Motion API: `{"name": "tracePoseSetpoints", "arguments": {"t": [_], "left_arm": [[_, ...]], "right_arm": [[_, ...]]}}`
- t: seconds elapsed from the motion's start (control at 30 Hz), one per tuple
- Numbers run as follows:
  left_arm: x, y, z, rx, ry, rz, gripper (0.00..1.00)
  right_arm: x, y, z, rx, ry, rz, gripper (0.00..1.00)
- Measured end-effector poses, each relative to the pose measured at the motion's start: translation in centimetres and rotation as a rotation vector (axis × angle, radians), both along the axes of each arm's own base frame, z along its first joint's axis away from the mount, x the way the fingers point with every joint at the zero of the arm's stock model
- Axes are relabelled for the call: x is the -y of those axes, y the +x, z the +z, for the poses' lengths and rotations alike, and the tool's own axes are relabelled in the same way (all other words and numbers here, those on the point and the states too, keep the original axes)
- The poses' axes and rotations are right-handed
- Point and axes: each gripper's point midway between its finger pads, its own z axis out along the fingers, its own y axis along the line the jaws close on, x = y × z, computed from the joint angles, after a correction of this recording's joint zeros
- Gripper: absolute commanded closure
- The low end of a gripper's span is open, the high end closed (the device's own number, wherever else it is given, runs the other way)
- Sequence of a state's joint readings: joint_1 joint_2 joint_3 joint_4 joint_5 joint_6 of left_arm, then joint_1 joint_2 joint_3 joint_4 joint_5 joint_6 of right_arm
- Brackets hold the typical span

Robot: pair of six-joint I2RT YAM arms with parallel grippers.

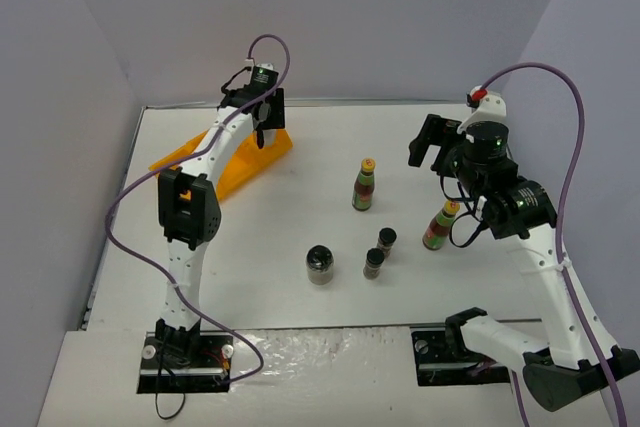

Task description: Organize the condiment bottles

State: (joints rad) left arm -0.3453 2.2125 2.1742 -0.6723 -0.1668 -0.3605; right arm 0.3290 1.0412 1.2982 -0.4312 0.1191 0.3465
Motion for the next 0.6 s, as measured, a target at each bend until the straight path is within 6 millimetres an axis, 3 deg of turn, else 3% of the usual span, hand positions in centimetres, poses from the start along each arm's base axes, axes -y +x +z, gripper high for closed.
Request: {"name": "tracePoseSetpoints", "arguments": {"t": [0.1,0.27,0.6], "left_arm": [[-0.1,1.2,-0.9,-0.001,0.005,0.003,1.00],[-0.1,3.3,-0.6,0.045,0.008,0.010,1.00],[-2.6,4.6,-0.1,0.071,0.019,0.050,1.00]], "right_arm": [[0.0,0.0,-0.3,-0.006,-0.009,0.006,0.00],[0.1,-0.2,-1.9,-0.037,-0.034,0.012,0.00],[0.3,-0.5,-3.2,-0.060,-0.055,0.018,0.00]]}}
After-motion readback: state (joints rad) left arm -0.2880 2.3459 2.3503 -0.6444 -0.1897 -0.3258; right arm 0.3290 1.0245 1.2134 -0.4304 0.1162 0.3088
